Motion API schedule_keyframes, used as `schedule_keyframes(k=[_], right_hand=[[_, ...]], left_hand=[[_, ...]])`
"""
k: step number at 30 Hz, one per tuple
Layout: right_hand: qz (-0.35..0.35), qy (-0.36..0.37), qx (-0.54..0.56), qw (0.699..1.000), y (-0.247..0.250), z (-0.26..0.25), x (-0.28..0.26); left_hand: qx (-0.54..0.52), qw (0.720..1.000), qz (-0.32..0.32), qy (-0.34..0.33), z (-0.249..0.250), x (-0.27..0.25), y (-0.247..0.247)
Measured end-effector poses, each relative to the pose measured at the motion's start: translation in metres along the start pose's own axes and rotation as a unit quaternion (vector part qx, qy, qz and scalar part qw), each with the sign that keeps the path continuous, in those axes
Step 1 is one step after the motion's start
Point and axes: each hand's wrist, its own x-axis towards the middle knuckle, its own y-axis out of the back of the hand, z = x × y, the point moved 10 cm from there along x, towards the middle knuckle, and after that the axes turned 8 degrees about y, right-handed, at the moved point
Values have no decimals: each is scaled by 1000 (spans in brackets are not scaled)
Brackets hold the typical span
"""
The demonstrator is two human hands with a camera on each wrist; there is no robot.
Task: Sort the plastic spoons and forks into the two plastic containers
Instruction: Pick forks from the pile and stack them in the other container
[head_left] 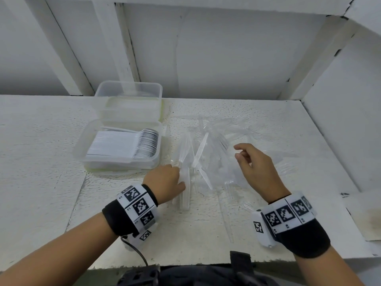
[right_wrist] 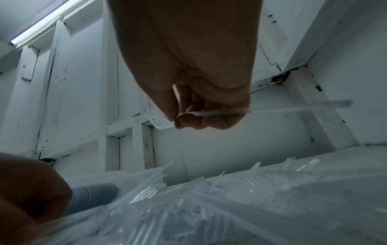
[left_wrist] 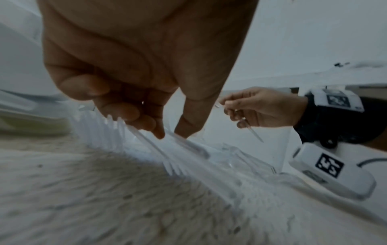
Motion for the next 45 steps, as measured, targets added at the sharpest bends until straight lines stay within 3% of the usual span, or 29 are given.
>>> schedule_keyframes(k=[3, 6, 9, 12, 17, 22, 27, 30, 34, 45], right_hand=[[-5, -2, -18, 1000, 1, 5, -2], [-12, 18, -71, 997, 0, 4, 0], [-59, 58, -131, 988, -13, -8, 5], [-118, 129, -197, 965, -34, -31, 9], [-237, 282, -304, 879, -90, -67, 10], [-329, 243, -443, 798, -122, -52, 22], [-353, 235, -449, 787, -121, -46, 25], [-375, 228, -413, 798, -120, -49, 26], [-368, 258, -425, 786, -114, -55, 26], [-326, 262, -534, 735, -67, -67, 29]], left_hand=[[-106, 993, -40, 20, -10, -2, 4], [-272, 955, -109, 50, -21, -6, 5], [-329, 932, -137, 70, -33, -13, 11], [-305, 940, -134, 78, -48, -19, 17], [-210, 970, -91, 85, -68, -28, 21], [-229, 969, -42, 81, -73, -35, 19], [-271, 958, -22, 91, -68, -34, 14], [-306, 946, -25, 102, -59, -28, 7], [-333, 936, -45, 108, -41, -17, -4], [-210, 972, -59, 89, -13, 8, -17]])
